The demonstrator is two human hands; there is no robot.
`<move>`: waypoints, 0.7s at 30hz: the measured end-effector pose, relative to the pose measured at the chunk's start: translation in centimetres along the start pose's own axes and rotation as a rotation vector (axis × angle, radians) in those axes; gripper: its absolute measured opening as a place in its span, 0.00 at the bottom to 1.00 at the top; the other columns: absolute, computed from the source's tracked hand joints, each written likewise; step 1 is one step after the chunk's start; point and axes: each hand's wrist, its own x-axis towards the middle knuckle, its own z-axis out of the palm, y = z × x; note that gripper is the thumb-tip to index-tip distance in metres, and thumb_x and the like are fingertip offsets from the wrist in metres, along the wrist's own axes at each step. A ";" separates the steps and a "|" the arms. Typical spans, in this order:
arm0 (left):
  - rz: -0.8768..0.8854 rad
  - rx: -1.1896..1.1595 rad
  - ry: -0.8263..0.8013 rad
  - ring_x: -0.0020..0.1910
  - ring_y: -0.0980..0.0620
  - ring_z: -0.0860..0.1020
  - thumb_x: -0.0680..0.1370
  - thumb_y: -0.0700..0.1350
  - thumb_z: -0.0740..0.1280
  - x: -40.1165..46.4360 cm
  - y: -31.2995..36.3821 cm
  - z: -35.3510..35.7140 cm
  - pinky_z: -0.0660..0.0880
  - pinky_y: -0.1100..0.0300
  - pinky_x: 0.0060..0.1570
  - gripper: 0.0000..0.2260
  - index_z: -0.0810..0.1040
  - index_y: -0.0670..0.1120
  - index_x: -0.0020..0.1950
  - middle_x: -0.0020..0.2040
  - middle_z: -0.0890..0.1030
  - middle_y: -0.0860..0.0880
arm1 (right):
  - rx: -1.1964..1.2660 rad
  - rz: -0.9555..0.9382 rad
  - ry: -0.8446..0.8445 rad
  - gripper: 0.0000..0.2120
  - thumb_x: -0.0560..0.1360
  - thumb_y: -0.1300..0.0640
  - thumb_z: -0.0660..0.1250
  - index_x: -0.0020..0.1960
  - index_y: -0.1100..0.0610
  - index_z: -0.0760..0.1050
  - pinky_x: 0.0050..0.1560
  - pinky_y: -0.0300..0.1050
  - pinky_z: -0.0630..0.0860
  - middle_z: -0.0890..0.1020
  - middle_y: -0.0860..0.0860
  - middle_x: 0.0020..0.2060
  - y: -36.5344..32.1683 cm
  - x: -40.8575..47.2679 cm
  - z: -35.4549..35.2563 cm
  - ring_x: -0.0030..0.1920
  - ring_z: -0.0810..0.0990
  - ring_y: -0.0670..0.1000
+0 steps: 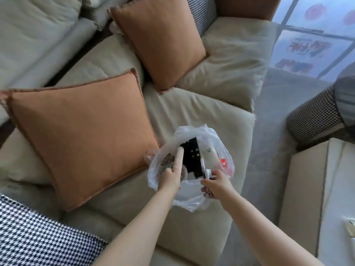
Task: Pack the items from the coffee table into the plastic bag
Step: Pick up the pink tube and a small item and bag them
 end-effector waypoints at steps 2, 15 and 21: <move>0.018 0.031 -0.038 0.40 0.42 0.79 0.80 0.51 0.55 2.1 0.1 0.2 0.69 0.60 0.35 0.16 0.74 0.41 0.52 0.41 0.79 0.42 | -0.030 0.018 0.020 0.16 0.73 0.68 0.65 0.59 0.64 0.68 0.29 0.41 0.75 0.77 0.56 0.36 -0.5 1.9 0.7 0.31 0.77 0.50; 0.102 0.416 -0.044 0.57 0.46 0.77 0.77 0.41 0.61 6.3 0.3 2.2 0.76 0.52 0.56 0.17 0.73 0.52 0.65 0.59 0.79 0.50 | -0.150 0.042 0.171 0.33 0.73 0.62 0.67 0.75 0.54 0.58 0.35 0.37 0.70 0.72 0.54 0.63 -1.2 7.6 -0.6 0.48 0.74 0.50; 0.233 0.455 -0.067 0.59 0.48 0.77 0.78 0.42 0.61 3.7 1.9 3.2 0.72 0.59 0.52 0.16 0.73 0.49 0.66 0.62 0.78 0.49 | -0.275 -0.086 0.213 0.25 0.74 0.62 0.64 0.70 0.56 0.64 0.52 0.43 0.74 0.74 0.53 0.58 0.3 5.4 -3.0 0.52 0.75 0.50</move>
